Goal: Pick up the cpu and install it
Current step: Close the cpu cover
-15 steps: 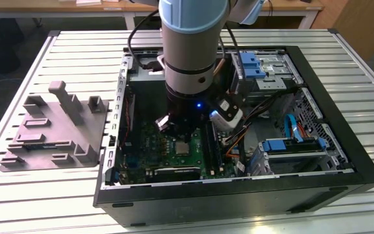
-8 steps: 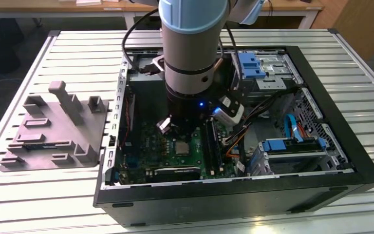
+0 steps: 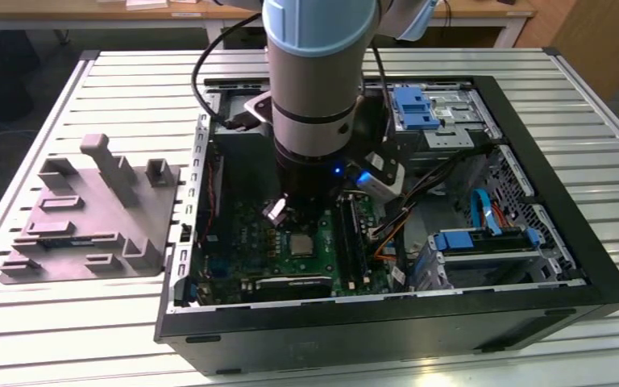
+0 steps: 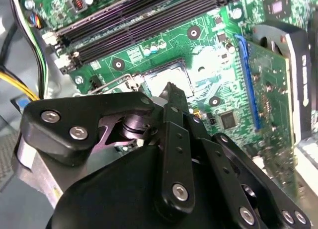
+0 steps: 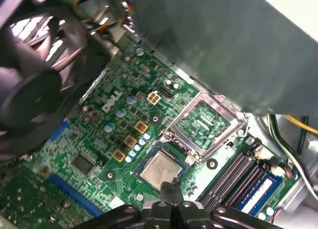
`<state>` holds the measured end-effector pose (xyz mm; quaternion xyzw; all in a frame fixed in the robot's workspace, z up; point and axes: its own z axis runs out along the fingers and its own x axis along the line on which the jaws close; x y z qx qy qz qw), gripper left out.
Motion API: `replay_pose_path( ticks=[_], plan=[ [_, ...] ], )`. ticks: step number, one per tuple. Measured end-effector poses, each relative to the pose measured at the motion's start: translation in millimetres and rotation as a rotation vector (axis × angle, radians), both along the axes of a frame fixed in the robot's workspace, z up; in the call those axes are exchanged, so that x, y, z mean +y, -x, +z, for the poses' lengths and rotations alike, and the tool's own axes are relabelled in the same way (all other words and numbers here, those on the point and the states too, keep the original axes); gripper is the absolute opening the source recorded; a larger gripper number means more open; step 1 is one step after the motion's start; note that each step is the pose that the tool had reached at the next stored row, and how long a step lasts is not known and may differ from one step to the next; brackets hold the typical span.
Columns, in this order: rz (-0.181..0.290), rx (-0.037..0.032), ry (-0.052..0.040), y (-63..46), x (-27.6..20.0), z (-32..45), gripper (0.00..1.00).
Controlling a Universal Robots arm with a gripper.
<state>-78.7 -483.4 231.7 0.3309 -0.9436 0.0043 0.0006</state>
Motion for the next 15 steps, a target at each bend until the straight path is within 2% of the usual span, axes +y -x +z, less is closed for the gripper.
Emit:
replay_pose_path(
  ticks=[15],
  plan=[
    [0.273, -0.0005, 0.0000, 0.0, 0.0, -0.9, 0.11]
  ],
)
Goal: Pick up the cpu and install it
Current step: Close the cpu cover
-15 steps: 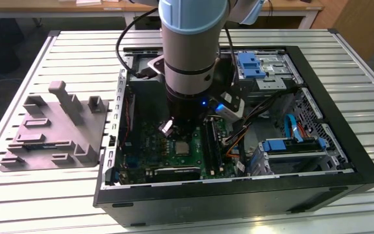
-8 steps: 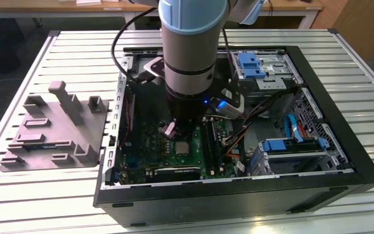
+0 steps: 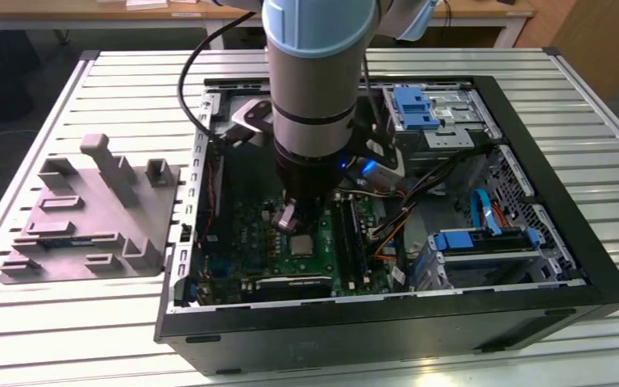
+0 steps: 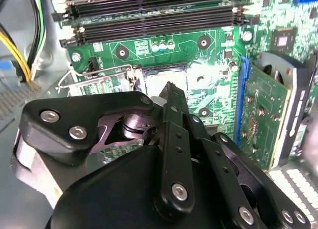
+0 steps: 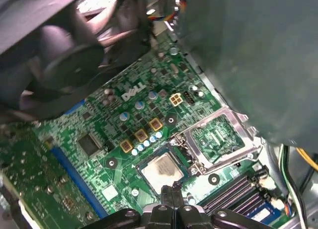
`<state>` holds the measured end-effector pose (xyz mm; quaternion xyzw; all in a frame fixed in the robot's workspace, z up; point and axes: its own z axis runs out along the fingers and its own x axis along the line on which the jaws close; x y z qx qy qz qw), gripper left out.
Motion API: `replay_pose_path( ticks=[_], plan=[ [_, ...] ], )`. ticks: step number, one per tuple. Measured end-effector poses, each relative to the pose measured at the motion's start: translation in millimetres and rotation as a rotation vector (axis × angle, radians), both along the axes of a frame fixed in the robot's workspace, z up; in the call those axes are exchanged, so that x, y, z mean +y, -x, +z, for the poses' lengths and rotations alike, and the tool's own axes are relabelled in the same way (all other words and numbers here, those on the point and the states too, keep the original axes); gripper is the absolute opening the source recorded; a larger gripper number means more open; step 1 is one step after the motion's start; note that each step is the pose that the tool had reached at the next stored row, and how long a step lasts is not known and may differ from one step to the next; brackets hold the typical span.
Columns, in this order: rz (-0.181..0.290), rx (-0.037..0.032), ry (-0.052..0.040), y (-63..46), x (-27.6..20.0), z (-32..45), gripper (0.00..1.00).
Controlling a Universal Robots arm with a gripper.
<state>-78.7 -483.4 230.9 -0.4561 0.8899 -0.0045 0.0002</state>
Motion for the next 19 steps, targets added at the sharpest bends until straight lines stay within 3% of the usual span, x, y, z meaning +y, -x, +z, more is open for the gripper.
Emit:
replay_pose_path(
  ticks=[2, 3, 8, 9, 19],
  plan=[
    [0.017, 0.0000, -0.0009, -0.3, 0.0, -0.1, 0.11],
    [0.017, -0.0002, -0.0113, -0.6, 0.0, -0.2, 0.11],
    [0.017, -0.0008, -0.1011, -1.3, -0.7, -0.2, 0.11],
    [0.018, -0.0008, -0.1058, -1.5, -0.7, -0.2, 0.11],
    [-0.025, -0.0031, -0.1066, -5.9, 0.4, -1.5, 0.11]
  ],
)
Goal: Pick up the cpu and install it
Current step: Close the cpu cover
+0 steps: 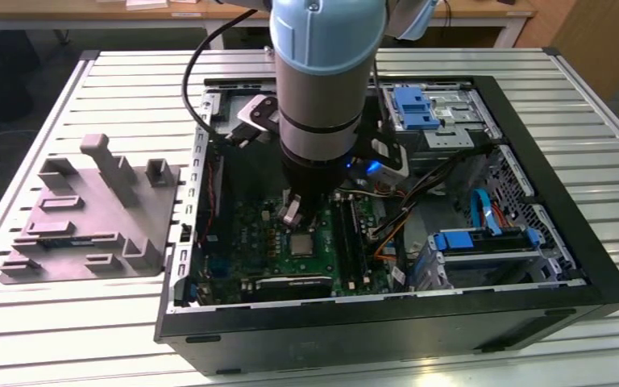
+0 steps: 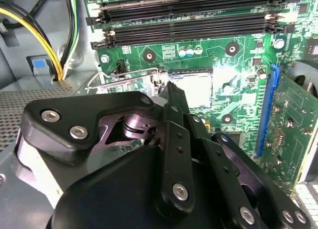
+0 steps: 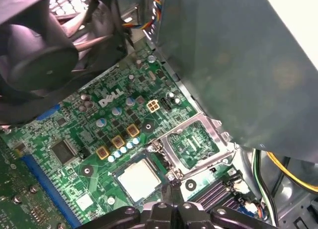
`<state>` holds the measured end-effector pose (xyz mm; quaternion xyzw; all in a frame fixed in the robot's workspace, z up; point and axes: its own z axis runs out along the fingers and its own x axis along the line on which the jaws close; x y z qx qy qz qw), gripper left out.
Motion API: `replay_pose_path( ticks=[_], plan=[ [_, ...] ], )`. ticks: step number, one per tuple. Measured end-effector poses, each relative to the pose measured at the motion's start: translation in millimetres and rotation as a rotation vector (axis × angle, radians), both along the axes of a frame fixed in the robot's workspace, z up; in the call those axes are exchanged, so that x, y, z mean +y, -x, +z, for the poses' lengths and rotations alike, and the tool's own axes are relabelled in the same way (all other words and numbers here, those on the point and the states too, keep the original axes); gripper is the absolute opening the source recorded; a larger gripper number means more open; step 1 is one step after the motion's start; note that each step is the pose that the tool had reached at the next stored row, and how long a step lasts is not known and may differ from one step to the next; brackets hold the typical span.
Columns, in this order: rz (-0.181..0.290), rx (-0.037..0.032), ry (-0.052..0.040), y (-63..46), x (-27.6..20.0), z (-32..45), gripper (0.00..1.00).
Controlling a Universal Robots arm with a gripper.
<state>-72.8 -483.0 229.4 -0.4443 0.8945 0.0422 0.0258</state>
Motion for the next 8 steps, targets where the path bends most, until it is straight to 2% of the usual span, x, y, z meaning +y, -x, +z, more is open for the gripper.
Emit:
replay_pose_path(
  ticks=[1, 3, 7, 8],
  plan=[
    [-0.004, 0.0001, -0.0017, -0.1, 0.1, -0.1, 0.11],
    [-0.010, 0.0000, -0.0135, -0.4, 0.2, -0.6, 0.11],
    [-0.014, 0.0001, -0.0510, -0.7, 0.2, -1.5, 0.11],
    [-0.015, 0.0002, -0.0560, -0.7, 0.2, -1.7, 0.11]
  ],
)
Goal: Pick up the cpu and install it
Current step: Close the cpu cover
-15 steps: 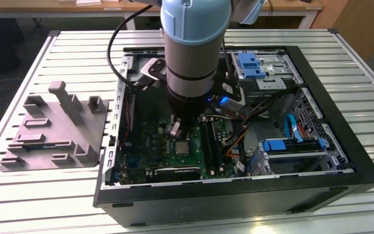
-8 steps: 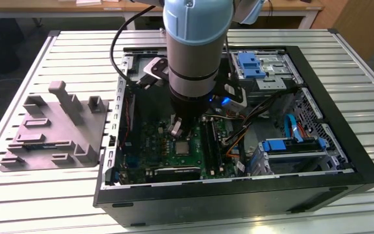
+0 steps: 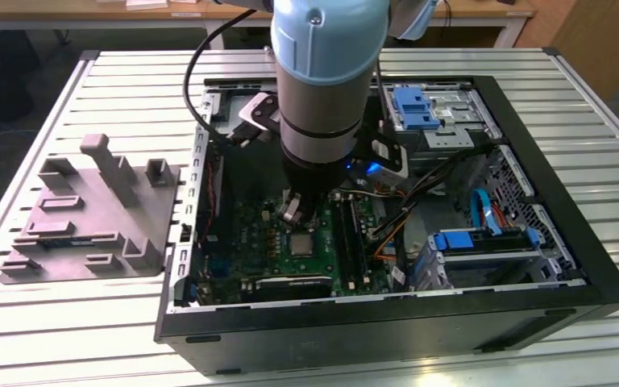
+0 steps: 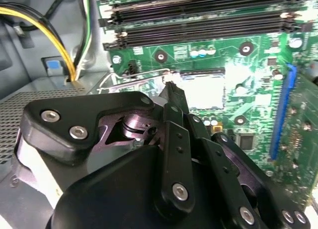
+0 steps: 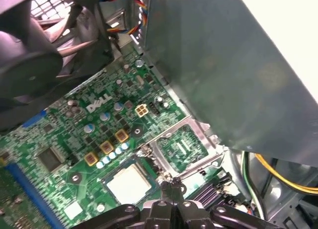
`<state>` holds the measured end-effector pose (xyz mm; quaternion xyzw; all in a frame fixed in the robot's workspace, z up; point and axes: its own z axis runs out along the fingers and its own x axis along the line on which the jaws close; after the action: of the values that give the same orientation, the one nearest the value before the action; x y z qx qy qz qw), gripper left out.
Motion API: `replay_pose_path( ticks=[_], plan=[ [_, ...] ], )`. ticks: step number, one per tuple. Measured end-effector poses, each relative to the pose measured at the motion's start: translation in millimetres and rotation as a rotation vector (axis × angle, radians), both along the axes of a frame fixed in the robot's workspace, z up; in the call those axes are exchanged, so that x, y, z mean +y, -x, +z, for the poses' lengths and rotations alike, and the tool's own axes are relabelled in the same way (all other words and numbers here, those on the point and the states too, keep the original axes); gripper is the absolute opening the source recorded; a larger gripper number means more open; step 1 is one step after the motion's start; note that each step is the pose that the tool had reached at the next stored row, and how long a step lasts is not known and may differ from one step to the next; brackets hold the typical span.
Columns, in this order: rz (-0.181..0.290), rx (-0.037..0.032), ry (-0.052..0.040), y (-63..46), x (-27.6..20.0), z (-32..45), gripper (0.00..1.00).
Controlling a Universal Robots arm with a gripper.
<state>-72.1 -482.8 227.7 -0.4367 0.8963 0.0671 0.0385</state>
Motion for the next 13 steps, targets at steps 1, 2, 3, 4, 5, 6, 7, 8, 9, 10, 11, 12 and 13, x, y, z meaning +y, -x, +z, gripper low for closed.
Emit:
replay_pose_path(
  ticks=[1, 2, 3, 4, 5, 6, 7, 8, 9, 10, 11, 12, 13],
  plan=[
    [0.000, 0.0000, -0.0026, -0.1, 0.0, -0.1, 0.11],
    [0.000, 0.0000, -0.0030, -0.1, 0.0, -0.1, 0.11],
    [0.000, 0.0000, -0.0031, -0.1, 0.0, -0.1, 0.11],
    [0.000, 0.0001, -0.0031, -0.1, 0.0, -0.1, 0.11],
    [0.000, 0.0000, -0.0031, -0.2, 0.0, -0.2, 0.11],
    [0.000, 0.0001, -0.0030, -0.2, 0.0, -0.2, 0.11],
    [0.000, 0.0001, -0.0030, -0.1, 0.0, -0.2, 0.11],
    [0.000, 0.0000, -0.0031, -0.1, 0.0, -0.2, 0.11],
    [0.000, 0.0001, -0.0030, -0.2, 0.0, -0.2, 0.11],
    [0.000, 0.0002, -0.0029, -0.5, 0.0, -0.3, 0.11],
    [0.000, 0.0001, -0.0030, -1.1, 0.0, -0.4, 0.11],
    [0.000, 0.0000, -0.0032, -2.1, 0.0, -0.6, 0.11],
    [0.000, -0.0001, -0.0033, -3.5, 0.0, -0.8, 0.11]
  ],
)
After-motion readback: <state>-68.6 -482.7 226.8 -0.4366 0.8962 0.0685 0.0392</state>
